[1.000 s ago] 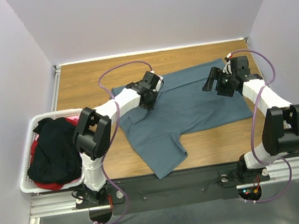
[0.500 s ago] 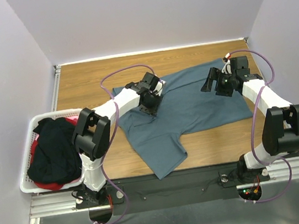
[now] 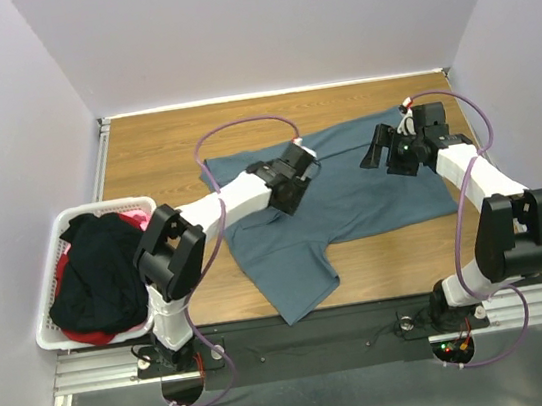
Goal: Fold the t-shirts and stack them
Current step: Fold the tshirt
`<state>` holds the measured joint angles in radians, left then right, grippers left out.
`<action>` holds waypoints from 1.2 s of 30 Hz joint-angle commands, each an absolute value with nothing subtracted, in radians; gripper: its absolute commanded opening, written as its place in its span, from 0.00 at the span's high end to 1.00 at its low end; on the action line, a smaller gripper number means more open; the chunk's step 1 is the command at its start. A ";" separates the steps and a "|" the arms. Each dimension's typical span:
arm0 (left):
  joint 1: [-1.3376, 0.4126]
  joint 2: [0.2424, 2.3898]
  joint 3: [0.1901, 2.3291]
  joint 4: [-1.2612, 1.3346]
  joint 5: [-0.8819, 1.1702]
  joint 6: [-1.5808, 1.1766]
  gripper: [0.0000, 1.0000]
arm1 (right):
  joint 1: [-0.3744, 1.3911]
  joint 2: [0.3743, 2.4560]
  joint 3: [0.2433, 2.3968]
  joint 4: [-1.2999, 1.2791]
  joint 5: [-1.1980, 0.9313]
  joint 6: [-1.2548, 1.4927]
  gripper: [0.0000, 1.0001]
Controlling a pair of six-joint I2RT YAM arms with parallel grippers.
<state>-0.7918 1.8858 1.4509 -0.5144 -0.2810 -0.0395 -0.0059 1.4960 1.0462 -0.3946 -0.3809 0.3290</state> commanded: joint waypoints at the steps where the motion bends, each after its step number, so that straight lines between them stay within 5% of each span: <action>1: -0.893 1.871 1.448 -0.474 -0.360 0.052 0.34 | -0.003 1.447 1.058 -0.397 -0.365 0.327 0.09; 36: -0.845 2.051 1.555 -0.442 -0.588 0.078 0.52 | -0.002 1.407 1.031 -0.410 -0.337 0.324 0.09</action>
<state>-0.8925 2.0678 1.5101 -0.4458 -0.5400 0.0925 -0.0059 1.4452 1.0309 -0.4187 -0.3523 0.3321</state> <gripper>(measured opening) 0.490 0.907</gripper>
